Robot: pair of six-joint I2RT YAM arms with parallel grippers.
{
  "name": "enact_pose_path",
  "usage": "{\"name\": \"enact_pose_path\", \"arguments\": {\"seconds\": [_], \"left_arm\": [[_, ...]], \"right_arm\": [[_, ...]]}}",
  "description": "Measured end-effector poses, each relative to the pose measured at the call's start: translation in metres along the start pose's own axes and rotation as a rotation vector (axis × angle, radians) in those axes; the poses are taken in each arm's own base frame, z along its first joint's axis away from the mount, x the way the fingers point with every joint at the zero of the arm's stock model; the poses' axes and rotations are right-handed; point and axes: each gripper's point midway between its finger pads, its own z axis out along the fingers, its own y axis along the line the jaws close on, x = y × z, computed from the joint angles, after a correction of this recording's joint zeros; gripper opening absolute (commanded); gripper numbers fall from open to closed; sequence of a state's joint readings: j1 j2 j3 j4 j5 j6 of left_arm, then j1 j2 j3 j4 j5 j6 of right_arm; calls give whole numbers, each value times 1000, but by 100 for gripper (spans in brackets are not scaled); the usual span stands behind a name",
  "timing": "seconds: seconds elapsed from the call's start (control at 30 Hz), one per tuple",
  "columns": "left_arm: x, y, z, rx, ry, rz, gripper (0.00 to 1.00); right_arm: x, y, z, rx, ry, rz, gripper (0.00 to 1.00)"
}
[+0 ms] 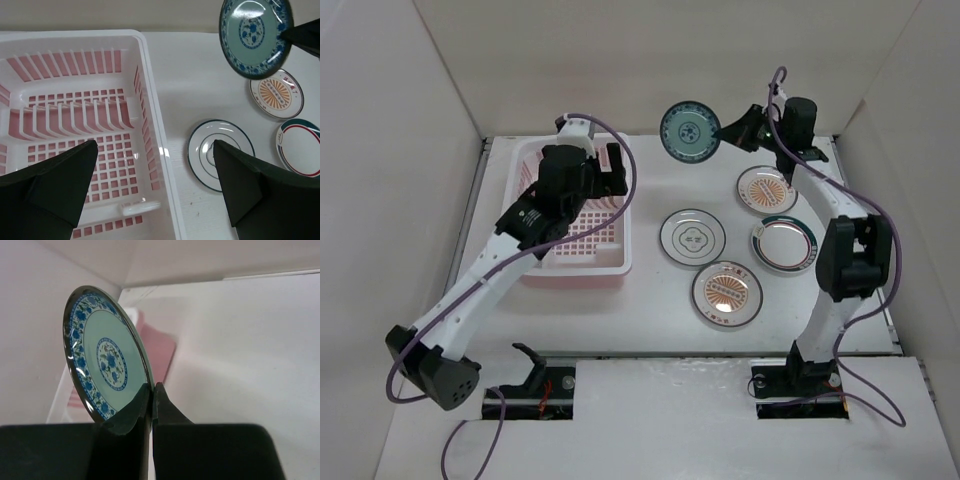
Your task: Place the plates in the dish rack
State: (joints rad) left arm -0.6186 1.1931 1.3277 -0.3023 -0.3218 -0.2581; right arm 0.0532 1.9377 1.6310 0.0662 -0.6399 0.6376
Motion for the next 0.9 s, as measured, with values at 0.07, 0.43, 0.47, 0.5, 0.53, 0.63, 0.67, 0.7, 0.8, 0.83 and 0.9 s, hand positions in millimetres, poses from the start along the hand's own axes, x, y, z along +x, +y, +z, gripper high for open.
{"name": "enact_pose_path", "arguments": {"seconds": [0.07, 0.43, 0.47, 0.5, 0.53, 0.63, 0.67, 0.7, 0.8, 0.83, 0.9], "left_arm": [[4, 0, 15, 13, 28, -4, 100], [-1, -21, 38, 198, 58, -51, 100], [-2, -22, 38, 209, 54, -54, 100], [-3, -23, 38, 217, 53, -56, 100], [-4, -24, 38, 225, 52, -58, 98], [-6, -25, 38, 246, 47, -67, 93], [-6, -27, 38, 256, 47, -69, 91], [-6, -27, 38, 265, 48, -71, 88], [-5, -32, 37, 291, 55, -76, 75], [-4, -34, 37, 303, 59, -77, 64], [-1, -36, 39, 314, 69, -78, 51]], "right_arm": [[10, 24, -10, -43, 20, -52, 0], [86, 110, -23, -283, 201, -169, 0], [91, 114, -23, -300, 211, -170, 0], [96, 119, -23, -321, 222, -171, 0], [99, 123, -23, -338, 229, -173, 0], [106, 133, -23, -381, 244, -174, 0], [107, 136, -24, -392, 245, -174, 0], [107, 138, -23, -402, 241, -173, 0], [108, 142, -25, -429, 235, -157, 0], [107, 144, -25, -438, 230, -155, 0], [106, 148, -26, -453, 225, -147, 0]]}}
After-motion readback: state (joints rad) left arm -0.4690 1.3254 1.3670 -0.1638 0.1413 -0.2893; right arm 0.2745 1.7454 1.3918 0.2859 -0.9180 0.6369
